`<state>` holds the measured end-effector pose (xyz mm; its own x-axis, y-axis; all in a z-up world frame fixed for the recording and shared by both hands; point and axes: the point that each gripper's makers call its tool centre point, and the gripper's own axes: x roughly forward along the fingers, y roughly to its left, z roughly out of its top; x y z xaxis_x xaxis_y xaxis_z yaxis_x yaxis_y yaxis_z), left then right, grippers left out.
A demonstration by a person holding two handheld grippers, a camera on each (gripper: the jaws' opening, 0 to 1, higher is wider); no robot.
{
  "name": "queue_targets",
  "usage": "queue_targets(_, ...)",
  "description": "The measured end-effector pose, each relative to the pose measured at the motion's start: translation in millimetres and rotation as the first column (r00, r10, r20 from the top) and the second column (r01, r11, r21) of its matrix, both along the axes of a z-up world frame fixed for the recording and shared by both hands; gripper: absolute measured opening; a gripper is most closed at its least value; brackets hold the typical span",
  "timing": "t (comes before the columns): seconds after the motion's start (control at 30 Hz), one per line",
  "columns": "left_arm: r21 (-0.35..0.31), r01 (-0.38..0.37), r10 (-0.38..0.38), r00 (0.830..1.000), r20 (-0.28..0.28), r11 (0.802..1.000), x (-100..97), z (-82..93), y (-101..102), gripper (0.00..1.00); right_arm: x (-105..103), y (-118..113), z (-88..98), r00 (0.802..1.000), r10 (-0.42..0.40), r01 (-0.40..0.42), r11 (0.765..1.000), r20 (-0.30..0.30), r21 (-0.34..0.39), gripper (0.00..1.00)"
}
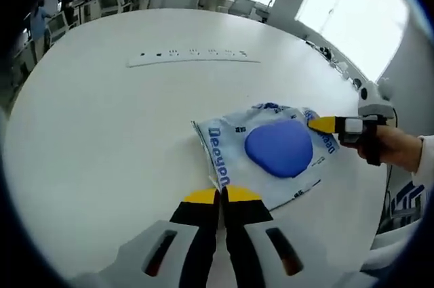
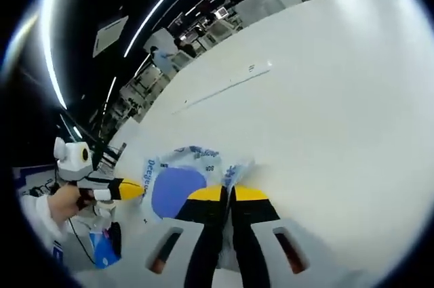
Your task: Arrange the tabletop items into an orderly group along one side of the table until the central work area is clear of visible clutter.
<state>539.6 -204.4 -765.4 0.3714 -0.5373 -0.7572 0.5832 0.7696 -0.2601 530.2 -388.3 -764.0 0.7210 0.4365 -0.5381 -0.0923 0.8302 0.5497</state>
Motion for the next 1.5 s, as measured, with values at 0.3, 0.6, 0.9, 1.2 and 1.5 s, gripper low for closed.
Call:
queue_targets(0.3,0.006,0.003,-0.004,0.998,0.057,1.000,0.1,-0.3,0,0.00,0,-1,-1.6,1.000,-0.016,0.016,1.000,0.009,-0.002,0.00)
queue_targets(0.6,0.029,-0.019,0.017,0.996,0.084,0.999,-1.4,0.4,0,0.00,-2,0,3.3,1.000,-0.004,0.004,0.999,-0.008,0.043,0.07)
queue_targets(0.9,0.062,-0.024,0.016,0.992,0.122,0.998,-0.9,0.2,0,0.00,-12,14,26.7,0.982,0.147,-0.138,0.987,0.119,-0.083,0.29)
queue_targets(1.2,0.067,-0.024,0.015,0.991,0.134,0.997,0.1,0.0,0,0.00,-34,7,46.6,0.943,0.271,-0.219,0.943,0.195,-0.251,0.58)
queue_targets(1.5,0.076,-0.026,0.014,0.989,0.146,0.997,-0.1,-0.2,0,0.00,-71,10,61.3,0.929,0.317,-0.268,0.931,0.189,-0.248,0.78)
